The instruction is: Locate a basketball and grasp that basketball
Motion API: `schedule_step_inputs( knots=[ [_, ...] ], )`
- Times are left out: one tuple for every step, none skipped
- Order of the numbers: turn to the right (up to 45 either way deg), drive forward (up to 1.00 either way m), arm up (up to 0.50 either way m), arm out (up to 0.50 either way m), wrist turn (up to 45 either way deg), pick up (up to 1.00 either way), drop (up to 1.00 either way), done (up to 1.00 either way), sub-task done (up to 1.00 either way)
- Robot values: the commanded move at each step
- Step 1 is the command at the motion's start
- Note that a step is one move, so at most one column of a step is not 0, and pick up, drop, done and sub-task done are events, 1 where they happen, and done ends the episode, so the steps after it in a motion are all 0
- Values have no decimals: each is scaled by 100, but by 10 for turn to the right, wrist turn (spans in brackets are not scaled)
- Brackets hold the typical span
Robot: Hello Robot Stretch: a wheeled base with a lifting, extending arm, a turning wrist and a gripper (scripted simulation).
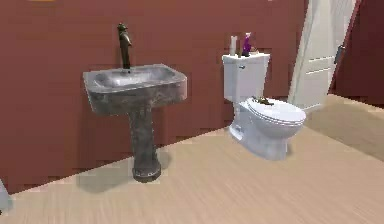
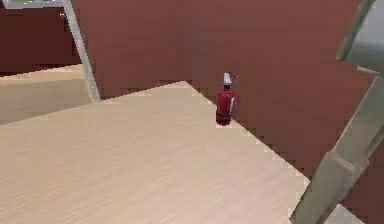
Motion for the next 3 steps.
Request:
schedule_step_inputs(
  knots=[
    [-450, 0, 0, 0, 0, 0, 0, 0, 0],
    [-450, 0, 0, 0, 0, 0, 0, 0, 0],
    [-60, 0, 0, 0, 0, 0, 0, 0, 0]
  ],
)
